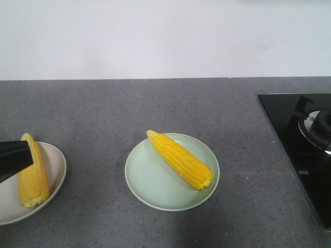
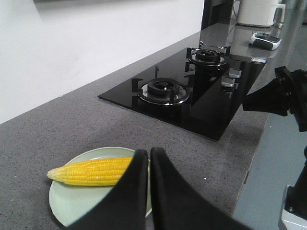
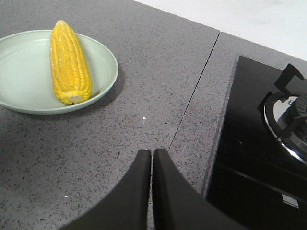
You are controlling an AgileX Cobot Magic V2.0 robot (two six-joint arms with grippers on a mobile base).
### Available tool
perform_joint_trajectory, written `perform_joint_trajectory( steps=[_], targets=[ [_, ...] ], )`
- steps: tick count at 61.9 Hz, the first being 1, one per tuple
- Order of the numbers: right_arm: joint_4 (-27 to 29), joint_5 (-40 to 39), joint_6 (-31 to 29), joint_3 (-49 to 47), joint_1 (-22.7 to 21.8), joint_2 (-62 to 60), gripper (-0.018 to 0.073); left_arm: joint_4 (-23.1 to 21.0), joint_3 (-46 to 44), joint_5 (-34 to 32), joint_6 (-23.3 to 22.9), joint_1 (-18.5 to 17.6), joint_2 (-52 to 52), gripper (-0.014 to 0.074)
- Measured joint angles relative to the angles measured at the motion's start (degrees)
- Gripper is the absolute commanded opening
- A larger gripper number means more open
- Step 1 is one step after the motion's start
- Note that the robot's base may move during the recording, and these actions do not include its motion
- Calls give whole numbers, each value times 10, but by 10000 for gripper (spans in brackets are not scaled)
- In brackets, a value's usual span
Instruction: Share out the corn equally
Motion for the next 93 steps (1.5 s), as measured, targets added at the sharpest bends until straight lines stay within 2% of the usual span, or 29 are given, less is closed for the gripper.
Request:
perform_joint_trajectory(
  steps=[12,26,35,48,54,61,68,77,89,93],
  targets=[
    [0,3,0,0,0,0,-5,0,0,38,-10,0,0,-8],
    [0,4,0,0,0,0,-5,0,0,120,-90,0,0,-8],
    [0,4,0,0,0,0,-5,0,0,134,-129,0,0,-8],
    [0,7,0,0,0,0,-5,0,0,133,-125,0,0,-8],
    [0,7,0,0,0,0,-5,-10,0,129,-92,0,0,-8],
    [0,7,0,0,0,0,-5,-65,0,129,-30,0,1,-8],
    [0,7,0,0,0,0,-5,-152,0,137,29,0,1,-8],
    [0,7,0,0,0,0,-5,-253,0,180,119,0,1,-8],
    [0,7,0,0,0,0,-5,-375,0,238,293,0,1,-8],
    [0,7,0,0,0,0,-5,-414,0,250,335,0,1,-8]
  ],
)
